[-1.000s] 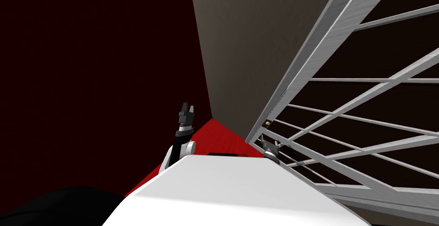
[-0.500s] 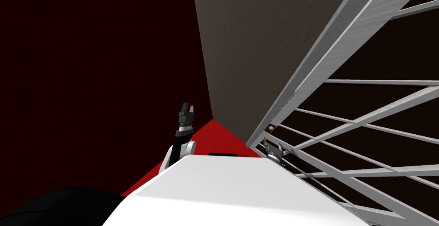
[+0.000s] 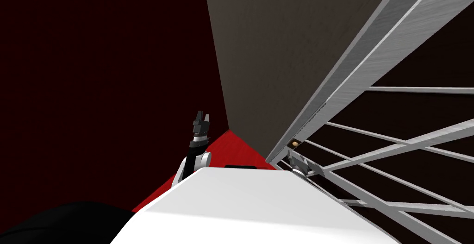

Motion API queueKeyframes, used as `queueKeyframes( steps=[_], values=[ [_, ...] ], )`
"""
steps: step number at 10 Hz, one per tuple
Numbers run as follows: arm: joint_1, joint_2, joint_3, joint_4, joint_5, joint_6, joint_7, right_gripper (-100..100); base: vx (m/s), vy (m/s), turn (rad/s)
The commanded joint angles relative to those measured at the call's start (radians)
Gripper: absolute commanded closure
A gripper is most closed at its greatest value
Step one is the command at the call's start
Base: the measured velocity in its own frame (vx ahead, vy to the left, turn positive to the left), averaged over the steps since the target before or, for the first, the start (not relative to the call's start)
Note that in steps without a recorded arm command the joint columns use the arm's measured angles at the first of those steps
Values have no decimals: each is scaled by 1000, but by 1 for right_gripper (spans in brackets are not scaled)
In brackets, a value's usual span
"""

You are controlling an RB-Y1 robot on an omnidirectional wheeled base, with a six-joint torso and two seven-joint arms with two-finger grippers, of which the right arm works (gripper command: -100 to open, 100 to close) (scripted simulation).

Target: Pull the door open

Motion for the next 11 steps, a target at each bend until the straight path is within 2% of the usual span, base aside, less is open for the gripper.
queueKeyframes(
  steps=[1,7,8,9,11],
  values=[
    [-2,-11,5,15,8,0,-26,-100,189,-79,-57],
    [-9,-56,30,85,48,-4,-136,-100,191,-87,-73],
    [-3,-46,33,78,46,-6,-124,-100,52,-5,-41],
    [-3,-46,33,78,46,-6,-124,100,-23,19,38],
    [-3,-46,33,78,46,-6,-124,100,-19,-2,1]
  ],
)
